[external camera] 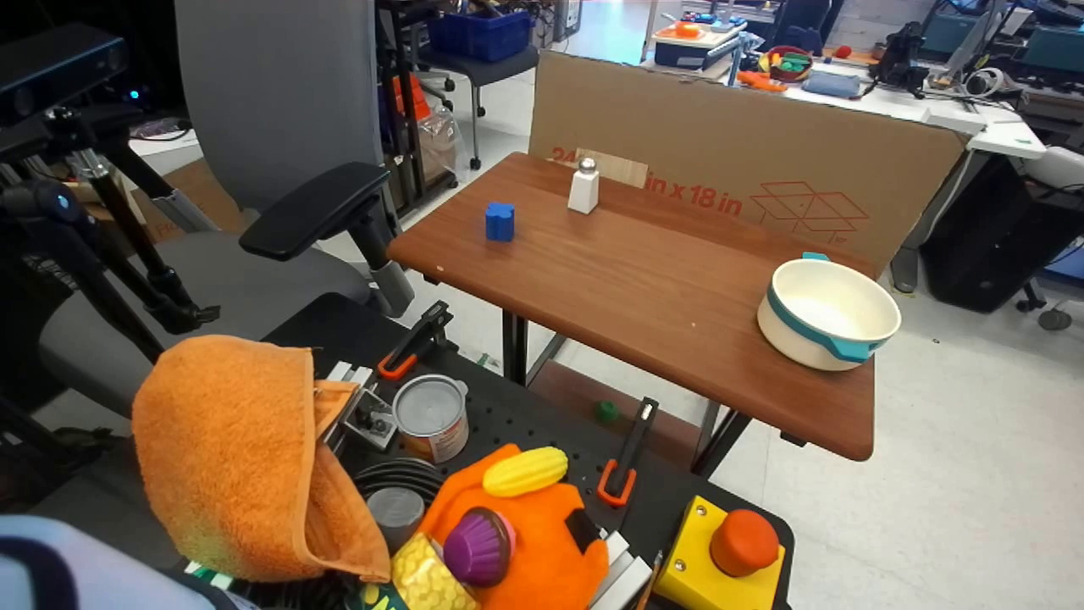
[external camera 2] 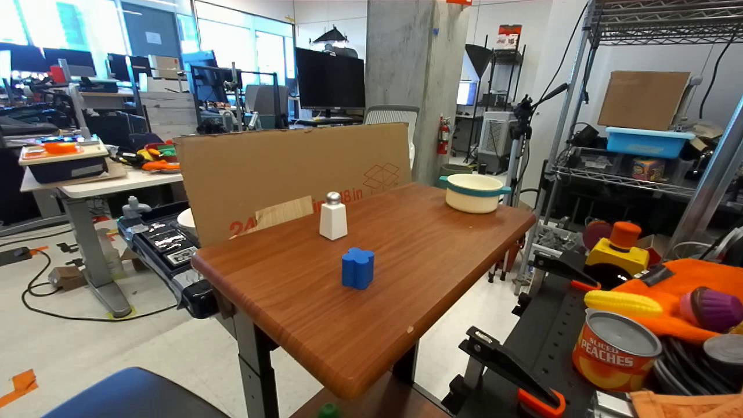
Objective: Put the salt shaker inside the pot
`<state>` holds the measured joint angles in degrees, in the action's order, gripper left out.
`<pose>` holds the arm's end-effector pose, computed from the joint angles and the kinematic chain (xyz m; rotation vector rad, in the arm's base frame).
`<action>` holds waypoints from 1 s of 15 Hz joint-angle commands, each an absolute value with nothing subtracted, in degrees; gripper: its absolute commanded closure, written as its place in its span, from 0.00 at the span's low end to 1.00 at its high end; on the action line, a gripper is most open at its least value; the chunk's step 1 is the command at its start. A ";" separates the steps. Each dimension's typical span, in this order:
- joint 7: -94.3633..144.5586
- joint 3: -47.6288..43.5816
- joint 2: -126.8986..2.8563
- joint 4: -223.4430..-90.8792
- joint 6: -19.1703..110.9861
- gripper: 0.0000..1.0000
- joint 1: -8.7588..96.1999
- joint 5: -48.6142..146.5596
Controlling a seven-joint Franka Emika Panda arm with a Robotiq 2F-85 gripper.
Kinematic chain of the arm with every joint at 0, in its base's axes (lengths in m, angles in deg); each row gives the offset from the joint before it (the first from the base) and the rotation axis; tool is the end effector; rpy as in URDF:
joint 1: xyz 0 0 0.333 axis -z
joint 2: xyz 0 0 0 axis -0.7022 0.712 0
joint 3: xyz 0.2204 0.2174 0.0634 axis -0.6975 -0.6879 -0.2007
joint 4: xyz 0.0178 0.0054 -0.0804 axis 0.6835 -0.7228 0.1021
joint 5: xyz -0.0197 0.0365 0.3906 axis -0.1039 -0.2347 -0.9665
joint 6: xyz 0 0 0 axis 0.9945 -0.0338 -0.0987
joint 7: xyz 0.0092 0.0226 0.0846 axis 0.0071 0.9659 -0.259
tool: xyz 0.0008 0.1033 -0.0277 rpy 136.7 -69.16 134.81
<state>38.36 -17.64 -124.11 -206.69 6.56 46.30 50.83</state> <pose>0.3061 0.0568 0.5400 2.8986 -0.2785 0.0276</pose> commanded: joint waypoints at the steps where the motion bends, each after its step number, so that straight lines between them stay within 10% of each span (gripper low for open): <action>1: 42.09 -17.49 -109.85 -203.74 16.98 0.00 47.29 47.96; 15: 52.65 -12.90 -60.91 -166.33 24.19 0.00 42.03 42.11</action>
